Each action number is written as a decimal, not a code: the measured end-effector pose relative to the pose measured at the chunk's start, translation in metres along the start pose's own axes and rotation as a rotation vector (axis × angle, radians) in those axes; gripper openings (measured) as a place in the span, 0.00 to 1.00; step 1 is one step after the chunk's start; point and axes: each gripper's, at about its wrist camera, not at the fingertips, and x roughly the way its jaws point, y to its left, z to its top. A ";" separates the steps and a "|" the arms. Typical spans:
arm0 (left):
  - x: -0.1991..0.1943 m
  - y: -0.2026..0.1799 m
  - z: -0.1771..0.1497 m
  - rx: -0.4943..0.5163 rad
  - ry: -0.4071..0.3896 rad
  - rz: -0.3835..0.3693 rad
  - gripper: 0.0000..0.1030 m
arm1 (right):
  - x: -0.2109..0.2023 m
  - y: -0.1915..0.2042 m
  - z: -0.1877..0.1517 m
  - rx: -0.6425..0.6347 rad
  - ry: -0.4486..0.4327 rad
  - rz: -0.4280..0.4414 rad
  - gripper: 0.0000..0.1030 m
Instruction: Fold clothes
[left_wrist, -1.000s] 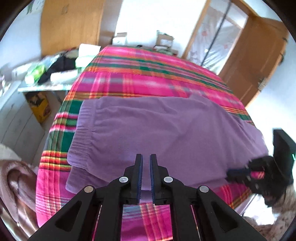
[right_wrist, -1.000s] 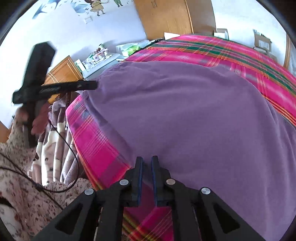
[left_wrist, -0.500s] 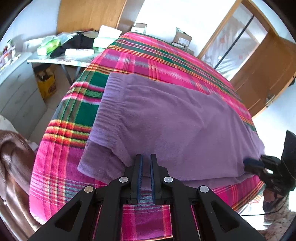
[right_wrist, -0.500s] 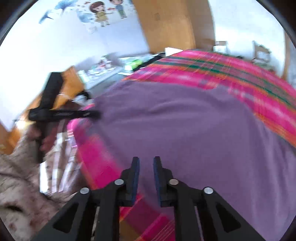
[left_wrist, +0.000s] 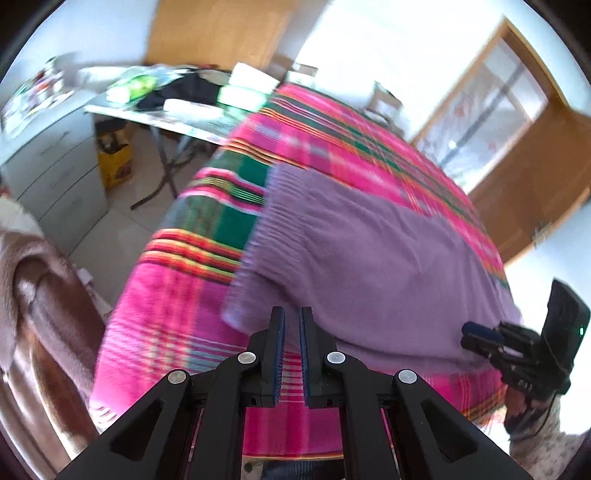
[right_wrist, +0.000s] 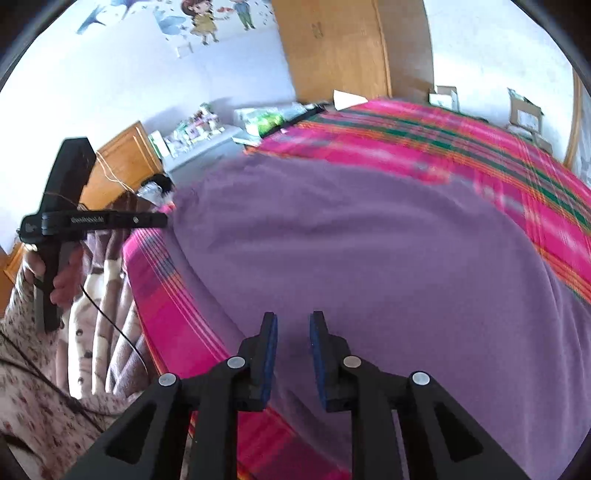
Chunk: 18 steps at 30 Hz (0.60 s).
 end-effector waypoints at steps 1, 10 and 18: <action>0.000 0.004 0.002 -0.019 -0.007 0.007 0.10 | 0.002 0.005 0.004 -0.010 -0.012 0.007 0.19; 0.002 0.019 0.008 -0.097 -0.010 0.007 0.19 | 0.037 0.064 0.036 -0.140 -0.047 0.059 0.26; 0.011 0.026 0.004 -0.137 0.018 0.010 0.19 | 0.071 0.102 0.054 -0.180 -0.029 0.090 0.28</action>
